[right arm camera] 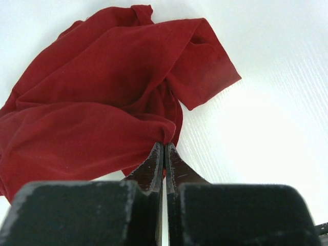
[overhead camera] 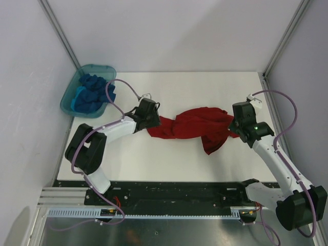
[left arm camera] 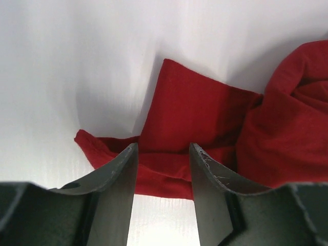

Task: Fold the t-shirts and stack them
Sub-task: Flatten out the tshirt

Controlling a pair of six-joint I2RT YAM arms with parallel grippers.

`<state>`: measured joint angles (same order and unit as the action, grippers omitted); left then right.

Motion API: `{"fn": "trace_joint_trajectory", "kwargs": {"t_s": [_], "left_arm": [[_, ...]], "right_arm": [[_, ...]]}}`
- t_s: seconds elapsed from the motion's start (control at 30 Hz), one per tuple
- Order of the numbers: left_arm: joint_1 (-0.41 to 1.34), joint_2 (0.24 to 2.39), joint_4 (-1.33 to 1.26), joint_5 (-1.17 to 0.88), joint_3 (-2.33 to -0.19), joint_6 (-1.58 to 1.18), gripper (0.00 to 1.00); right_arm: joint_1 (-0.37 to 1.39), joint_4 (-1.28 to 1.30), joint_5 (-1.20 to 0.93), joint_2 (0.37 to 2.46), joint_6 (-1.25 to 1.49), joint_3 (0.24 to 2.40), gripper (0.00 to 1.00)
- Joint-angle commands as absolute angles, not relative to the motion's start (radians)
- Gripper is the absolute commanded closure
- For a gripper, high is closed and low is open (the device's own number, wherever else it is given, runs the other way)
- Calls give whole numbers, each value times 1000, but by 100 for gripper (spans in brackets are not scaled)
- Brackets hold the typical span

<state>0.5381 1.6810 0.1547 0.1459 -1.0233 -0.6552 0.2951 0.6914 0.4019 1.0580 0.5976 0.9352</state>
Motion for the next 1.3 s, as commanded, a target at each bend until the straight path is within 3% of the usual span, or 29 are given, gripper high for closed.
{"fn": "trace_joint_trajectory", "kwargs": {"t_s": [0.0,0.4,0.7,1.13,1.27], "left_arm": [[536,1681,149,173,-1015,-684,51],[537,1660,180,219,-977,-744,44],[535,1560,229,405,-894,-813,37],[530,1752,229,323,-1045,-802,33],[530,1769,227,315,-1063,-806,39]], "right_arm": [[277,694,385,1048,567,931,100],[271,663,353,1061,564,903,100],[264,644,330,1060,563,887,100],[262,647,320,1050,560,874,100],[261,645,316,1048,559,873,100]]}}
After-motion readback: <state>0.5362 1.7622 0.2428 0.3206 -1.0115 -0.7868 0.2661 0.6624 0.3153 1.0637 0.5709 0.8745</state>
